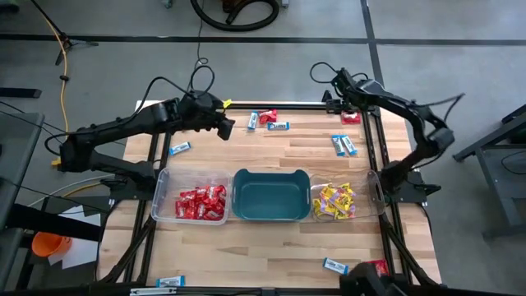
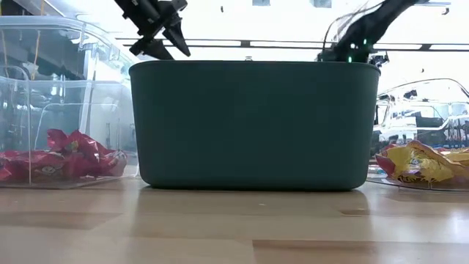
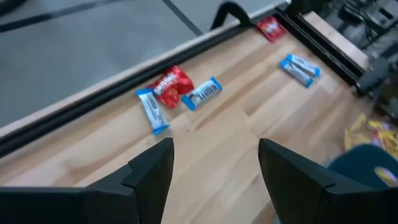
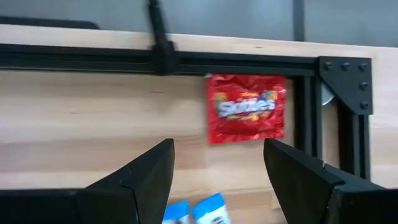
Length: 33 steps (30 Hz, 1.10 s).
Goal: Sort candy
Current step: Put the red candy into the left transparent bin
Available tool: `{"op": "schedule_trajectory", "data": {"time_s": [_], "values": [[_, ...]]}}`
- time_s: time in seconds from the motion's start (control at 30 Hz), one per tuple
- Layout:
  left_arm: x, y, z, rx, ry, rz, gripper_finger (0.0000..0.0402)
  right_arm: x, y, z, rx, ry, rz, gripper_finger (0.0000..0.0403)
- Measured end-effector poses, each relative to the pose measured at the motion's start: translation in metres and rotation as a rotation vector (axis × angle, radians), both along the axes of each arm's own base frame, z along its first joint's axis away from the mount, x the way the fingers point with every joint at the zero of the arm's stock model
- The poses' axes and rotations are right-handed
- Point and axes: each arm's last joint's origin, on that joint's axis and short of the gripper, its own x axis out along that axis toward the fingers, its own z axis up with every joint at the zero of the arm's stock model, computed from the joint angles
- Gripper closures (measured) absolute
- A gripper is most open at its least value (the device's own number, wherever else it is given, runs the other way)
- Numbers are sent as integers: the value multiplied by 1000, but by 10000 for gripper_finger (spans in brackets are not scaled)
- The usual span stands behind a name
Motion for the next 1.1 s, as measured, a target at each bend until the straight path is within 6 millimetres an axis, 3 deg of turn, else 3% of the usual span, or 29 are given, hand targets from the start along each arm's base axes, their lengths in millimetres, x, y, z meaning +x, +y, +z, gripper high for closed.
{"op": "schedule_trajectory", "data": {"time_s": [0.33, 0.5, 0.83, 0.97, 1.1], "values": [[-3, 17, 6, 44, -58, 65, 181, -11, -42, -65, 140, 59, -85, 160], [-10, 26, 7, 20, -74, 76, 181, -6, -59, -71, 141, 51, -91, 168], [-22, 32, 10, 23, -67, 61, 181, -10, -72, -95, 230, 97, -91, 205], [-28, 33, 15, 43, -79, 71, 181, -6, -69, -93, 230, 124, -41, 264], [-39, 34, 24, 83, -120, 96, 181, 2, -60, -81, 228, 95, 21, 376]]}}
